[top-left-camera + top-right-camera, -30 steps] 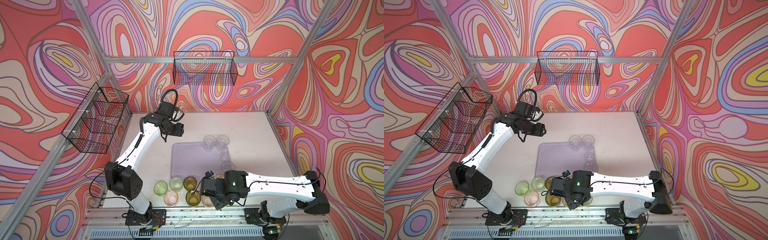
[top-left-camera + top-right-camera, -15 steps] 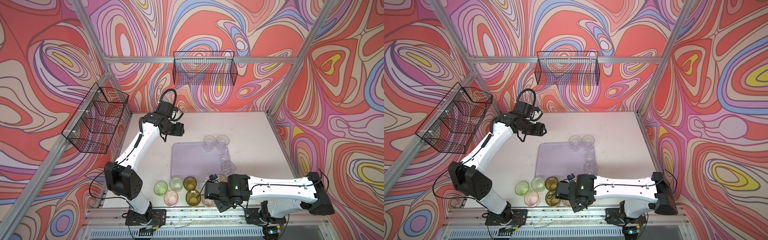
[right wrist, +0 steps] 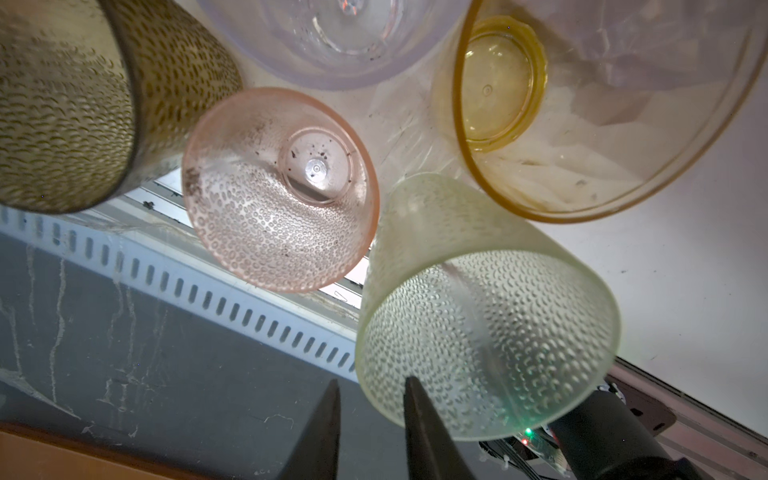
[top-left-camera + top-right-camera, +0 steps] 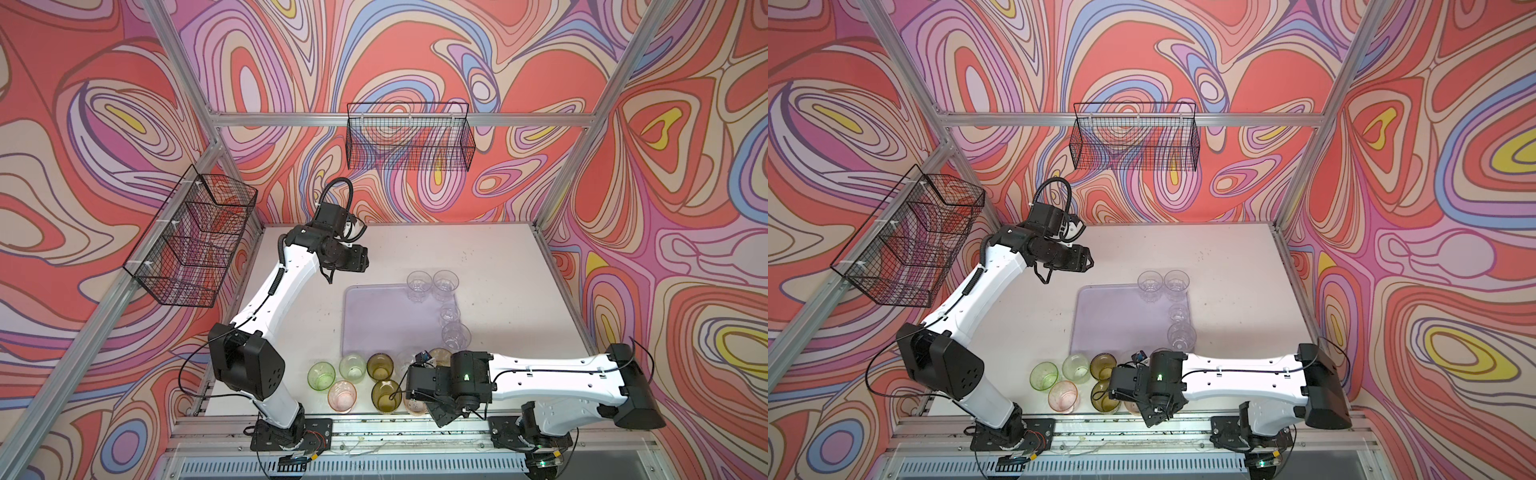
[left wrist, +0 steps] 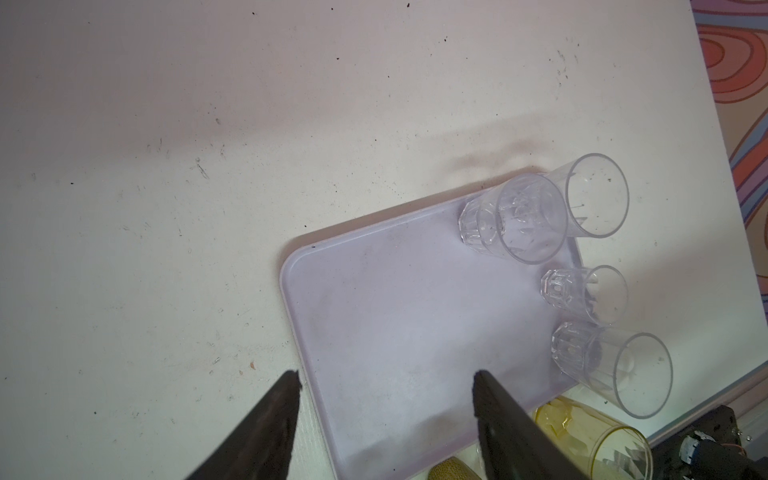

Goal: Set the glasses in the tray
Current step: 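Lower the right gripper onto the pale green textured cup near the robot, then close the right gripper on the pale green cup's rim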

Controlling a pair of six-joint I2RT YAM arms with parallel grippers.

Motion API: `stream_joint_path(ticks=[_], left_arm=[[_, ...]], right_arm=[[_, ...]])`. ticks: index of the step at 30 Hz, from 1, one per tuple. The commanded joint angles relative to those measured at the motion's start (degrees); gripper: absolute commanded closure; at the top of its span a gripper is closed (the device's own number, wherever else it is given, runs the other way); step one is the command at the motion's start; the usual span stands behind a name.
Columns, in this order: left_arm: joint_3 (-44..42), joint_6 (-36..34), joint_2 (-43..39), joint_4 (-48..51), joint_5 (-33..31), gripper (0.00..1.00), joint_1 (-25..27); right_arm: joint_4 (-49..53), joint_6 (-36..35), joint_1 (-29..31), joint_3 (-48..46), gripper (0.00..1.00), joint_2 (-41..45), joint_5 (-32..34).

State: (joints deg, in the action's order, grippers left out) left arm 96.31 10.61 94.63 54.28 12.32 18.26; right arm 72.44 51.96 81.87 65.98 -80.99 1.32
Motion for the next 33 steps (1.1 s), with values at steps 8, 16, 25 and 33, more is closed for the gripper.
stream_joint_path(ticks=[8, 16, 25, 33], left_arm=[[0.63, 0.02, 1.43, 0.73, 0.90, 0.32, -0.42], [0.86, 0.29, 1.70, 0.82, 1.26, 0.32, -0.51], [1.21, 0.41, 2.33, 1.00, 1.84, 0.33, -0.61], [1.25, 0.55, 2.56, 1.09, 1.96, 0.33, -0.77]], right_arm=[[-1.51, -1.82, 0.32, -1.27, 0.78, -1.60, -0.34], [-0.81, -1.78, 0.31, -1.46, 0.82, -1.24, 0.14], [-0.11, -1.68, 0.28, -1.72, 0.89, -1.01, 0.59], [0.83, -1.34, 0.31, -1.33, 0.92, -0.51, 0.92]])
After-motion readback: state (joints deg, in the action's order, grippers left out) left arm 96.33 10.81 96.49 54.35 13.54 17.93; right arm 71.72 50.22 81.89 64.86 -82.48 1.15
